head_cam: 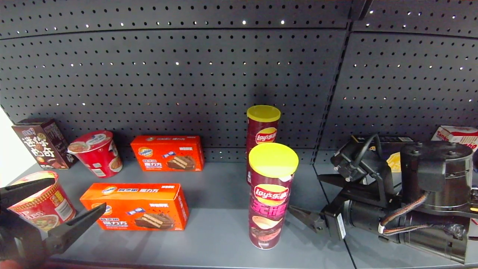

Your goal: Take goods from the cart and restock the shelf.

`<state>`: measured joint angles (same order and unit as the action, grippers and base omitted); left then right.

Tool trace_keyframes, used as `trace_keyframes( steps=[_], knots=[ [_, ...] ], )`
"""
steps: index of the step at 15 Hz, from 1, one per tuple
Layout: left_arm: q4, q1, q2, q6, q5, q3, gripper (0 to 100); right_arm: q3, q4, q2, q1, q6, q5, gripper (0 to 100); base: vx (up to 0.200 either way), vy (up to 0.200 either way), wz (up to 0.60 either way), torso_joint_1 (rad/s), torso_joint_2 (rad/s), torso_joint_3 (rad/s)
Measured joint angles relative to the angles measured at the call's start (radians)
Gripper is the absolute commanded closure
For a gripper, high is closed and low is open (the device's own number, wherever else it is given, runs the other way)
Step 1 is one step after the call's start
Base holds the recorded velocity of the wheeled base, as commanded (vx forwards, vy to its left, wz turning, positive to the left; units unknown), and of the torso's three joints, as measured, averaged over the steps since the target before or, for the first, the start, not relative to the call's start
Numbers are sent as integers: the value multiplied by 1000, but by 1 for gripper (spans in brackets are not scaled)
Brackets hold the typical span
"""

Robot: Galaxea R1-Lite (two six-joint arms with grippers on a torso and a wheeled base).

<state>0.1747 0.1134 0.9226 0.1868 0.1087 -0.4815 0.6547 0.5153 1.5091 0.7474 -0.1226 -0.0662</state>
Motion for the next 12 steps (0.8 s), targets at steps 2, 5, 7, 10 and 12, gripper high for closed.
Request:
trace_keyframes(
  steps=[2,5,7,10,12],
  knots=[
    [0,0,0,-2,0,0,0,6,0,6,1,0,0,0,0,0,0,0,0,0],
    [0,0,-1,-12,0,6,0,10,0,10,2,0,-1,0,0,0,0,0,0,0],
    [-1,0,-3,-12,0,8,0,9,0,10,1,0,-1,0,0,0,0,0,0,0],
    [-1,0,-11,-13,0,9,0,-10,0,-16,-9,1,-3,0,0,0,0,0,0,0],
    [1,0,-18,-13,0,8,0,-20,-1,-45,-23,2,-9,0,0,0,0,0,0,0]
  ],
)
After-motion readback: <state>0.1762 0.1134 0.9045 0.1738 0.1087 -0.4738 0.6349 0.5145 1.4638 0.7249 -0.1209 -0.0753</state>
